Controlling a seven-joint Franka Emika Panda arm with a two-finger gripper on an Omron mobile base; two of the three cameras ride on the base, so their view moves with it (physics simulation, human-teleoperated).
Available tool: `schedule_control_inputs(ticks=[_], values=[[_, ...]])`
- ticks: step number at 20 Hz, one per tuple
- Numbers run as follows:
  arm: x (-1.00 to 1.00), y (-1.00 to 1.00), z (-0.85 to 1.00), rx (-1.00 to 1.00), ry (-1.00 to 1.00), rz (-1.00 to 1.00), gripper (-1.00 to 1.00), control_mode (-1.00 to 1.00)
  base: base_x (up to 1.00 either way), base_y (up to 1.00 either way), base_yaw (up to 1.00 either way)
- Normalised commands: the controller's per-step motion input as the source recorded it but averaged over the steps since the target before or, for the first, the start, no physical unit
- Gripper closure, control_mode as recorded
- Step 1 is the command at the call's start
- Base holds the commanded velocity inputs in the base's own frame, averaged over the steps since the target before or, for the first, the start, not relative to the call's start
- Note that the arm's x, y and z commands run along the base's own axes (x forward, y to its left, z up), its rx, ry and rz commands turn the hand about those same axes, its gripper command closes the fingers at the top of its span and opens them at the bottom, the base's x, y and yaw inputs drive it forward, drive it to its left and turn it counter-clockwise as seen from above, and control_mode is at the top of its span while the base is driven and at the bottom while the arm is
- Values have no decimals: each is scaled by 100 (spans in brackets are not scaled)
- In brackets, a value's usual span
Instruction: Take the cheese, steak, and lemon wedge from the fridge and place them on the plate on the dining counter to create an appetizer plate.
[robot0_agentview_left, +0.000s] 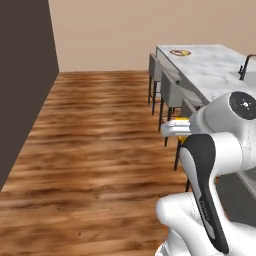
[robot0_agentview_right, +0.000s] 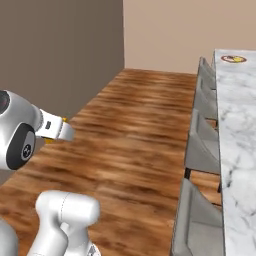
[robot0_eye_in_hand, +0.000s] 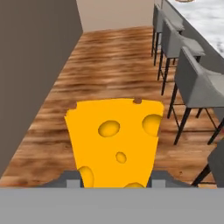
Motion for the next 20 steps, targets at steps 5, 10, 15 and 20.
schedule_control_inputs(ticks=[5,10,15,20], values=[[0,0,0,0,0,0,100,100,100,0,0],[0,0,0,0,0,0,100,100,100,0,0],[0,0,0,0,0,0,100,100,100,0,0],[0,0,0,0,0,0,100,100,100,0,0]])
